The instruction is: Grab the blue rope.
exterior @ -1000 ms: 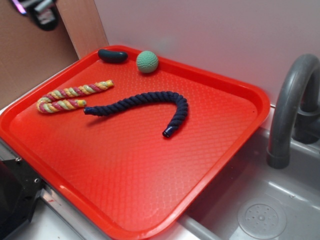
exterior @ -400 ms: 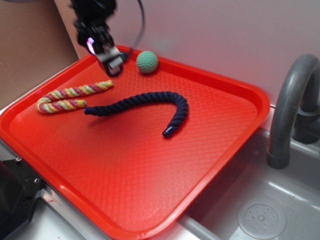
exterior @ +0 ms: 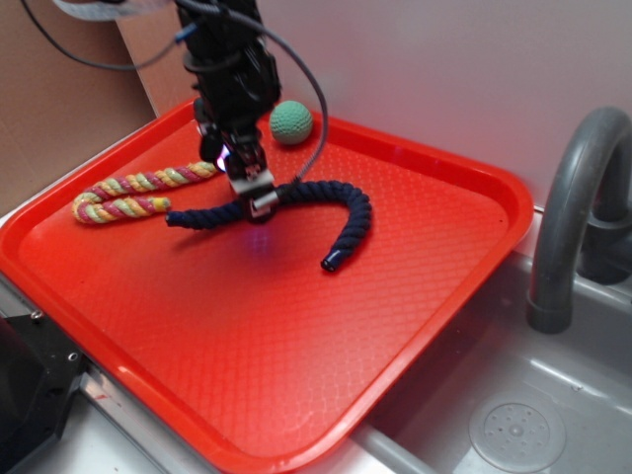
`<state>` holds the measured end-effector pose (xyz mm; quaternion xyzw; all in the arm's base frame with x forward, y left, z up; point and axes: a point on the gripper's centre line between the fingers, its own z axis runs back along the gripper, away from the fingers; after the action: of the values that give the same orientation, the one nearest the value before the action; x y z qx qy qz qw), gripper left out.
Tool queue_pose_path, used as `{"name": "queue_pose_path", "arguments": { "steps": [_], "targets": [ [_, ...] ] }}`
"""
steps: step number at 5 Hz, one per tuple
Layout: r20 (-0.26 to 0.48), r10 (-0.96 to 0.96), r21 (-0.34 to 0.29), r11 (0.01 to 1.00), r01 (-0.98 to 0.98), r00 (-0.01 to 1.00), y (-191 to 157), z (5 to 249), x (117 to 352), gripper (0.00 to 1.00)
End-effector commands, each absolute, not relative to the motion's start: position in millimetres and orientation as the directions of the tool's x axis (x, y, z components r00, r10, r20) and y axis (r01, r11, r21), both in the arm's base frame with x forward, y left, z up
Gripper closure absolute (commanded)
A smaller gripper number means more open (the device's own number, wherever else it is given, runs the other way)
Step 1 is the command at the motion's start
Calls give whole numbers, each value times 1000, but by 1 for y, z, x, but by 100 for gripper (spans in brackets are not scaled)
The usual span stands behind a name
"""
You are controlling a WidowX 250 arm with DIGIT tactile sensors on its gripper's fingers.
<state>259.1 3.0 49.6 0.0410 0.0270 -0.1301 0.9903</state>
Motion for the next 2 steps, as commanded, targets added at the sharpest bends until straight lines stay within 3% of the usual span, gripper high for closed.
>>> {"name": "queue_pose_path", "arguments": {
  "steps": [1,2],
  "targets": [
    [-103,-244,118,960,255,964,8,29,268,0],
    [-94,-217,113,967,227,972,13,24,269,100]
  ]
}}
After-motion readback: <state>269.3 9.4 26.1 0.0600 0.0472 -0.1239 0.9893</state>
